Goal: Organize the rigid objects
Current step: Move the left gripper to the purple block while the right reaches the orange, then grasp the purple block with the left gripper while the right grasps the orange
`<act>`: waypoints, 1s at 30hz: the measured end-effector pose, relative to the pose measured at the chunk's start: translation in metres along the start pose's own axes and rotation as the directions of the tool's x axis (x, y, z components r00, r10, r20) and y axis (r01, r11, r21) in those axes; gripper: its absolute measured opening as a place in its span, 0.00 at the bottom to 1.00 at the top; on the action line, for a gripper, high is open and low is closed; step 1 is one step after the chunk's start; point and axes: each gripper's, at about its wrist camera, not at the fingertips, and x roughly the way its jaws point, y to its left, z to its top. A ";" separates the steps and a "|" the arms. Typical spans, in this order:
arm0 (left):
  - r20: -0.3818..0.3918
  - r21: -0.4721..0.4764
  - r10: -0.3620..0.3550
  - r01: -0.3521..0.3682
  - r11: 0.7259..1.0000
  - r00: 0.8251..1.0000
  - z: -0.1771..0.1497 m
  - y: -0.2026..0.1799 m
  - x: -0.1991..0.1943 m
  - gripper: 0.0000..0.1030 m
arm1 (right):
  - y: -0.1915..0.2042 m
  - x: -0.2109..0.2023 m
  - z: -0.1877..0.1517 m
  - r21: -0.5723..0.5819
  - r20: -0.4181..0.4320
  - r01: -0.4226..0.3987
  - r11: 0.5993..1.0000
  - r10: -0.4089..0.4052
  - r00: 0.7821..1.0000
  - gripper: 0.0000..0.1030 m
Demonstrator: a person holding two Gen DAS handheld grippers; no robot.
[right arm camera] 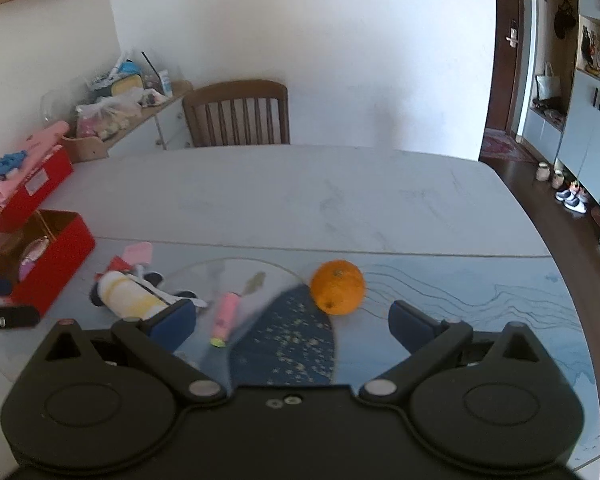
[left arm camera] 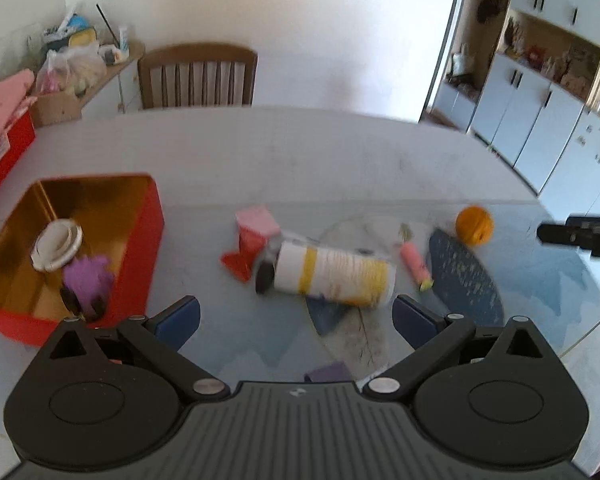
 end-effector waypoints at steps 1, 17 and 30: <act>-0.007 0.004 0.014 -0.014 1.000 1.000 -0.003 -0.003 0.004 1.00 | -0.002 0.003 -0.001 -0.010 -0.004 -0.008 1.000 0.008 1.000 1.00; -0.123 -0.039 0.170 -0.176 0.984 0.978 -0.033 -0.016 0.050 1.00 | -0.021 0.081 0.009 -0.049 -0.107 0.043 0.998 -0.048 0.993 0.89; -0.175 -0.015 0.155 -0.160 0.987 0.972 -0.043 -0.027 0.067 0.76 | -0.023 0.114 0.015 -0.084 -0.144 0.053 0.995 -0.064 0.987 0.76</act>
